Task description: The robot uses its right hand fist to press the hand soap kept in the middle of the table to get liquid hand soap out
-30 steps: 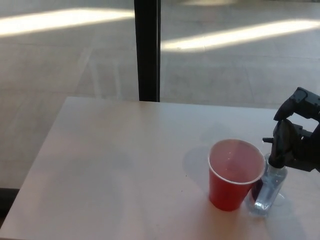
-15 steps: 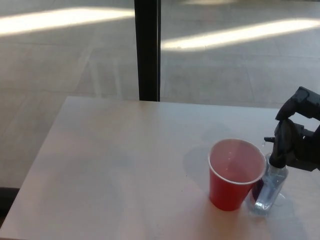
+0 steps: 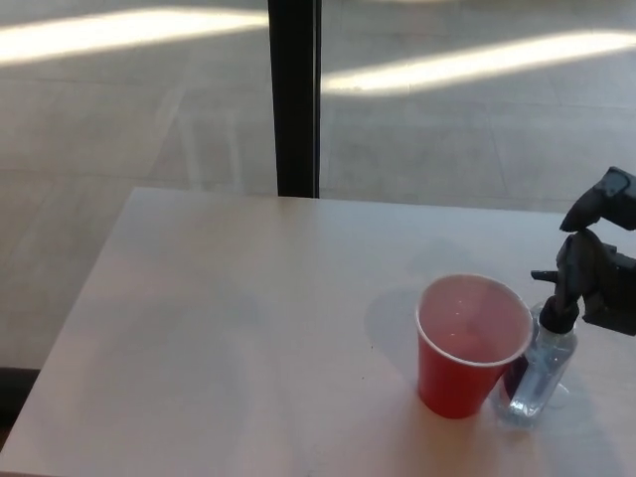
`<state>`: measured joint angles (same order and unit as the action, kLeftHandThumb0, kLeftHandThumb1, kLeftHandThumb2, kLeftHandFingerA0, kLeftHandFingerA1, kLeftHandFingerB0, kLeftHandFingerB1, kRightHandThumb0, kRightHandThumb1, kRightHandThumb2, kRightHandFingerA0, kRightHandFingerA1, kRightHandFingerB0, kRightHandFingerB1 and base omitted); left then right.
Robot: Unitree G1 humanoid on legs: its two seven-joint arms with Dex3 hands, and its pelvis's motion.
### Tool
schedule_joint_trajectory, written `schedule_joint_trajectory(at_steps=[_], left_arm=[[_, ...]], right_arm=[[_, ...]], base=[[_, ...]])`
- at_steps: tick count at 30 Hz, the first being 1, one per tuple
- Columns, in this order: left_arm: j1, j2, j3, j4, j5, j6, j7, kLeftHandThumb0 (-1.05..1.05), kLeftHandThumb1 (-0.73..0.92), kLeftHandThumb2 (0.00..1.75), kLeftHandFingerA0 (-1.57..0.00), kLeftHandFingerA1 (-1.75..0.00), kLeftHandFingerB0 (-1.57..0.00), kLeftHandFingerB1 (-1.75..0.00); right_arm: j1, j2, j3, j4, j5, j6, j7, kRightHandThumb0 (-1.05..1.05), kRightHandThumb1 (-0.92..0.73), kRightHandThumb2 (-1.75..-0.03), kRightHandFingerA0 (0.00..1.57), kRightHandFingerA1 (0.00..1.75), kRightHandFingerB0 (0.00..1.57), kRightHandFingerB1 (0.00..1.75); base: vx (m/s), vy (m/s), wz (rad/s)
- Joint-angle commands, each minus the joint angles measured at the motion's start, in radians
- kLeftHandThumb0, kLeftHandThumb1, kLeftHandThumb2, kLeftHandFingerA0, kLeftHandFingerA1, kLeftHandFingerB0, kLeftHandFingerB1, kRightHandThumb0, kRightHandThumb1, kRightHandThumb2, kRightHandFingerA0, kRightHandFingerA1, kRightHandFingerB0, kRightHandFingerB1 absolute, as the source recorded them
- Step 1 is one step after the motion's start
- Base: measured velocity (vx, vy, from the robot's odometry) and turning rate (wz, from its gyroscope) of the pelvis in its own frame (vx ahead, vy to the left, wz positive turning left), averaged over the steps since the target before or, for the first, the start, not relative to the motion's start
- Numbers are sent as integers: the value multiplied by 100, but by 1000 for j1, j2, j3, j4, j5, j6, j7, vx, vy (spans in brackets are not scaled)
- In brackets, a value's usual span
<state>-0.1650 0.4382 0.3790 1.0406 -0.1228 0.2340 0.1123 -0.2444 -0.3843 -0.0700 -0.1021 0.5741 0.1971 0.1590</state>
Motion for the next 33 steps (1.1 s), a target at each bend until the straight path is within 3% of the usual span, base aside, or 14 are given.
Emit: schedule_joint_trajectory(at_steps=[1,6,7,18,19,20,22,23,24,26,27,28,30,33], left_arm=[[27,75,-3,22,15,24,-4,-51,92,134,-51,-98,-21,-75],[49,66,3,2,12,39,14,-50,92,133,-54,-101,-22,-75],[44,69,3,14,12,42,12,-49,92,133,-44,-89,-19,-71],[65,63,3,9,10,40,11,-50,92,133,-47,-94,-21,-74],[79,60,11,3,-1,29,-7,-30,91,148,-38,-82,-16,-68],[74,61,12,14,1,29,4,-52,92,135,-49,-96,-23,-77],[71,59,16,27,0,29,17,-52,92,133,-49,-96,-24,-76],[79,58,13,16,1,27,10,-51,92,134,-50,-96,-23,-75],[81,59,6,17,7,24,9,-51,92,134,-52,-97,-24,-76],[79,58,13,28,1,17,8,-51,92,132,-49,-95,-22,-75],[80,58,13,29,0,17,7,-51,92,132,-48,-95,-22,-75],[81,58,14,29,-1,17,6,-51,92,132,-48,-95,-22,-75],[80,60,10,39,4,12,6,-49,92,132,-49,-93,-23,-74],[85,57,13,33,3,15,17,-50,92,132,-46,-91,-20,-72]], right_arm=[[9,-117,-105,4,190,479,-51,-22,-62,-122,98,175,64,164],[-43,-138,-156,-18,235,509,-79,-20,-66,-117,99,175,64,163],[-83,-141,-191,-34,268,525,-126,-19,-70,-114,97,175,59,162],[-233,-166,-408,-34,429,531,-236,-19,-71,-117,95,175,55,165],[-233,-177,-438,-28,438,522,-231,-20,-73,-114,95,175,56,161],[-228,-186,-511,-4,472,506,-262,-19,-65,-121,94,175,60,156],[-233,-190,-567,12,503,516,-296,-22,-61,-114,91,175,63,159],[-218,-209,-651,9,566,528,-382,-33,-39,-112,129,141,103,124],[-190,-222,-700,7,564,511,-364,-29,-37,-115,107,170,93,140],[-160,-262,-859,82,622,526,-481,-37,-30,-115,122,162,106,142],[-132,-272,-901,108,623,525,-460,-36,-21,-133,126,159,108,138],[-126,-277,-917,118,620,529,-450,-36,-21,-133,126,159,108,138],[-72,-294,-976,175,573,531,-415,-37,1,-145,131,160,114,141],[113,-263,-1111,267,480,458,-347,-54,-7,-154,132,165,105,157]], base=[[0,0,0],[0,0,0],[0,0,0],[0,0,0],[0,0,0],[0,0,0],[0,0,0],[0,0,0],[0,0,0],[0,0,0],[0,0,0],[0,0,0],[0,0,0],[0,0,0]])
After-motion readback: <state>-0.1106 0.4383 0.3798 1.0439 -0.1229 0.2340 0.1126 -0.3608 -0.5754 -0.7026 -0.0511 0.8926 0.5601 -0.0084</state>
